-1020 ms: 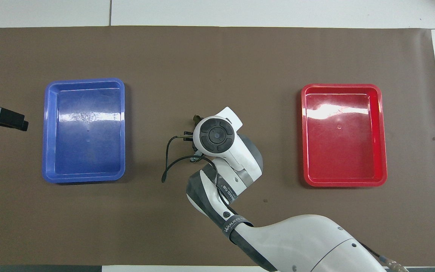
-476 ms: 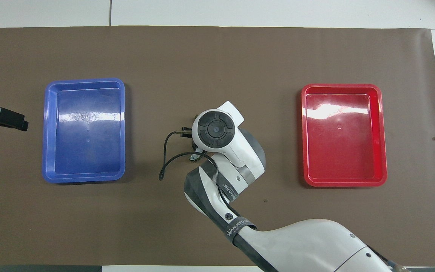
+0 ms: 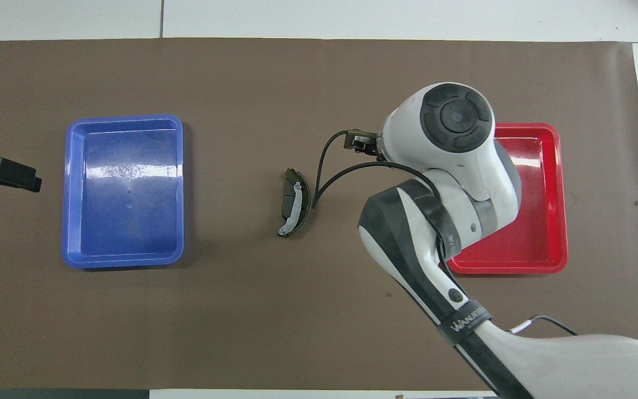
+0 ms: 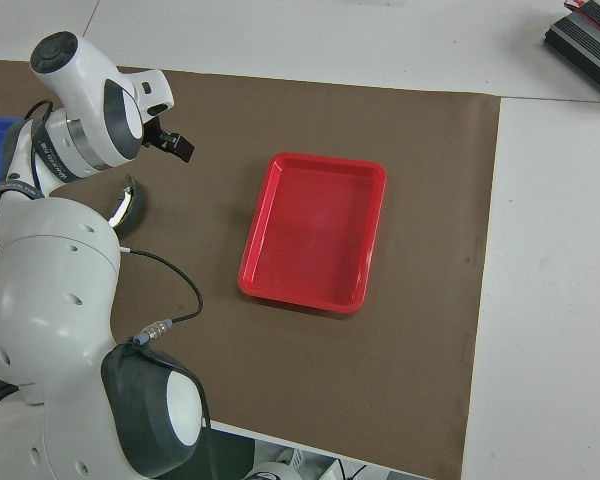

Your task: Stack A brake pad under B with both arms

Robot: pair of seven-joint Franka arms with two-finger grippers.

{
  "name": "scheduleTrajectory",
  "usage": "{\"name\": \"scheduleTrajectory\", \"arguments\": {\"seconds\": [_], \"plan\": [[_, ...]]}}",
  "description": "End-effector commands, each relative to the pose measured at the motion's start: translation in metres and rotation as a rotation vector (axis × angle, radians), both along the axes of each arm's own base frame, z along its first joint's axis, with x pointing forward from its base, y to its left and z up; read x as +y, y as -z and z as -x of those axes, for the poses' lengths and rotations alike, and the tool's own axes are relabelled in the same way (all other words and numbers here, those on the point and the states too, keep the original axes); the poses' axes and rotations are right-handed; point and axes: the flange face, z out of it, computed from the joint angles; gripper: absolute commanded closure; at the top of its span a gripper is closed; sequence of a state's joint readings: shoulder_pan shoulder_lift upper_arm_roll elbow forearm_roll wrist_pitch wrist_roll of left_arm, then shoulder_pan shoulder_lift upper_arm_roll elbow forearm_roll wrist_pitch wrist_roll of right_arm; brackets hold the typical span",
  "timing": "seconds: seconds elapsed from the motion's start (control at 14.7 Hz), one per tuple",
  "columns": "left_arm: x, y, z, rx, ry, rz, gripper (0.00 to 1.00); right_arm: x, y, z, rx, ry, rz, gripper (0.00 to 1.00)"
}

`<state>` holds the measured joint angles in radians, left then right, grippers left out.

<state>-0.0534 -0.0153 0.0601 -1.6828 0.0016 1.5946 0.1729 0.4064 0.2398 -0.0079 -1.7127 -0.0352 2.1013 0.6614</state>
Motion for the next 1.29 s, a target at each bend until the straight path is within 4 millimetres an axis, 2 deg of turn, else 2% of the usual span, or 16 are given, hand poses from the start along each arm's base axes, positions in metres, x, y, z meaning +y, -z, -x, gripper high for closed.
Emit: {"name": "scheduleTrajectory", "arguments": {"seconds": [0.0,0.14,0.41,0.61,0.75,0.95,1.09,1.22], "plan": [[0.002,-0.001,0.0,0.004,0.008,0.002,0.0,-0.059,-0.023,-0.003,0.002,0.002,0.043,0.0],[0.002,-0.001,0.0,0.004,0.008,0.002,0.0,-0.101,-0.041,-0.005,0.009,-0.002,0.056,0.0],[0.002,-0.001,0.0,0.004,0.008,0.002,0.0,-0.182,-0.079,0.004,0.028,-0.013,0.076,0.0],[0.002,-0.001,0.0,0.004,0.008,0.002,0.0,-0.219,-0.107,0.021,0.05,-0.067,0.089,0.0],[0.002,-0.001,0.0,0.004,0.008,0.002,0.0,-0.237,-0.123,0.034,0.083,-0.087,0.095,0.0],[0.002,-0.001,0.0,0.004,0.008,0.002,0.0,-0.254,-0.146,0.058,0.128,-0.072,0.09,0.0],[0.002,-0.001,0.0,0.004,0.008,0.002,0.0,-0.261,-0.169,0.059,0.151,-0.077,0.089,0.0],[0.002,-0.001,0.0,0.004,0.008,0.002,0.0,-0.264,-0.166,0.056,0.167,-0.114,0.088,0.0]]}}
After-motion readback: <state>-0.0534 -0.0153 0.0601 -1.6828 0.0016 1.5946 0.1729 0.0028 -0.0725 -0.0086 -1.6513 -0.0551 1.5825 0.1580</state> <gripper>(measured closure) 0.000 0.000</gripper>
